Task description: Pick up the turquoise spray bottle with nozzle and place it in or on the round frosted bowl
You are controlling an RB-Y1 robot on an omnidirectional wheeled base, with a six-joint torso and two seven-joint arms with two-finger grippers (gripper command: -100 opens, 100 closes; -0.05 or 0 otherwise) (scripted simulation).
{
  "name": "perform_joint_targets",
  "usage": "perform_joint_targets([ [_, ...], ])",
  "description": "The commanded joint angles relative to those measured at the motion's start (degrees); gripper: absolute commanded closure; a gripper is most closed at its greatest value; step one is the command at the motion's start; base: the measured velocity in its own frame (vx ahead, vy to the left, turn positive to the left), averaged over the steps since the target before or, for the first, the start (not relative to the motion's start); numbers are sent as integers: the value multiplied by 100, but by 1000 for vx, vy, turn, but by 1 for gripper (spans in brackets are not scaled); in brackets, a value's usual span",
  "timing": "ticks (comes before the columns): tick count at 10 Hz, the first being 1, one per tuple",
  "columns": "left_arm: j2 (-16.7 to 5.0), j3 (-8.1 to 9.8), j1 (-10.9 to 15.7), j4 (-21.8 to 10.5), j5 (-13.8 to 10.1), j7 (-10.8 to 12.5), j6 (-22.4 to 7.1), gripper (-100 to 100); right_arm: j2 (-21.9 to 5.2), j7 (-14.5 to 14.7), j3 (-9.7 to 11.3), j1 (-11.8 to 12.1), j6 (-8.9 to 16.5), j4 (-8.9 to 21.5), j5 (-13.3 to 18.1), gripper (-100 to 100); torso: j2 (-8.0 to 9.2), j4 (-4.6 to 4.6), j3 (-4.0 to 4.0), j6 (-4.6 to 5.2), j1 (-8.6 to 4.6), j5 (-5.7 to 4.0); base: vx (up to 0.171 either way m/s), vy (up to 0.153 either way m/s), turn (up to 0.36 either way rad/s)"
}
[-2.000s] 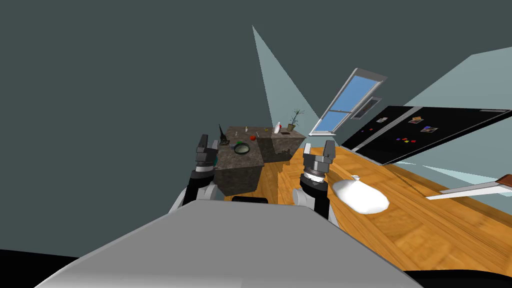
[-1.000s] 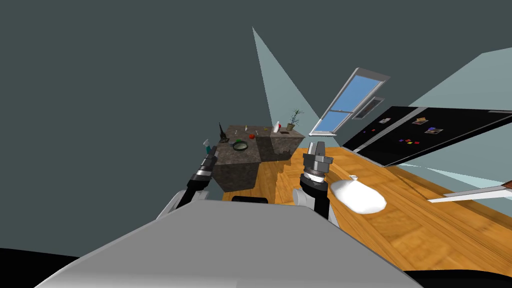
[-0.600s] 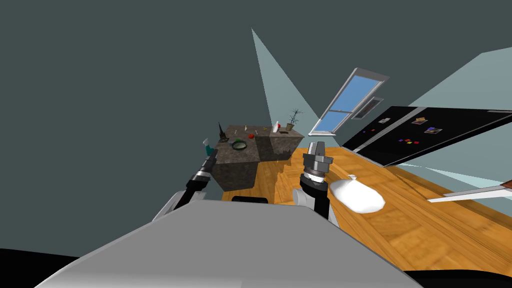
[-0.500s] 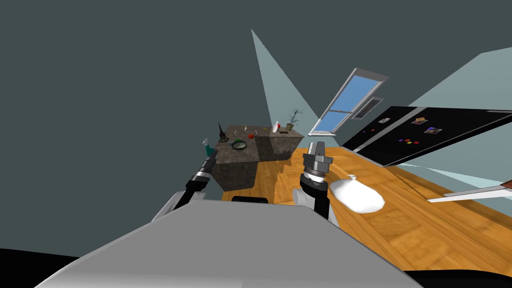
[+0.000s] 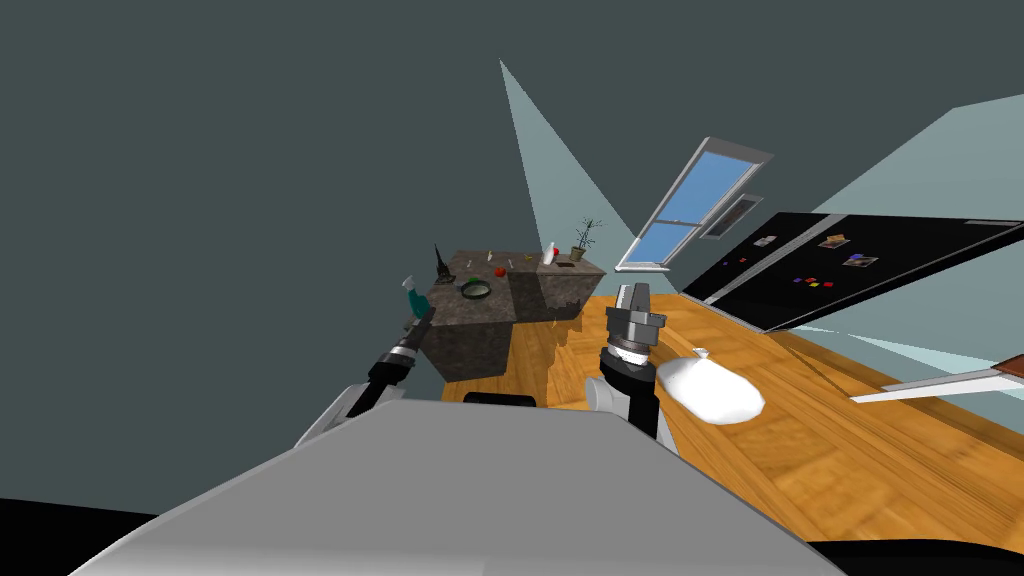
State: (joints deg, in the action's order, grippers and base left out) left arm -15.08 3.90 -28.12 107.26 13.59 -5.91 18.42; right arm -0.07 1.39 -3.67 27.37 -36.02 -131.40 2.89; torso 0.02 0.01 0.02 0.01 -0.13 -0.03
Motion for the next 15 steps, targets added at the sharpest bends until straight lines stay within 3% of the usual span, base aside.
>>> perform_joint_targets([
  [1,-243,140,3,-204,91,-89,-149,-100,0,0,0,0,0,0,0,0,0,0,0,0,0,0,-4,-43,-15],
  [8,-1047,571,113,-938,688,-665,-744,-100,0,0,0,0,0,0,0,0,-10,-2,-5,0,8,1,11,-27,-30],
  [15,-1802,944,281,-1387,1291,-1229,-1180,-100,-1,0,-1,1,0,0,0,0,-21,-4,-12,0,13,2,42,-12,-46],
])
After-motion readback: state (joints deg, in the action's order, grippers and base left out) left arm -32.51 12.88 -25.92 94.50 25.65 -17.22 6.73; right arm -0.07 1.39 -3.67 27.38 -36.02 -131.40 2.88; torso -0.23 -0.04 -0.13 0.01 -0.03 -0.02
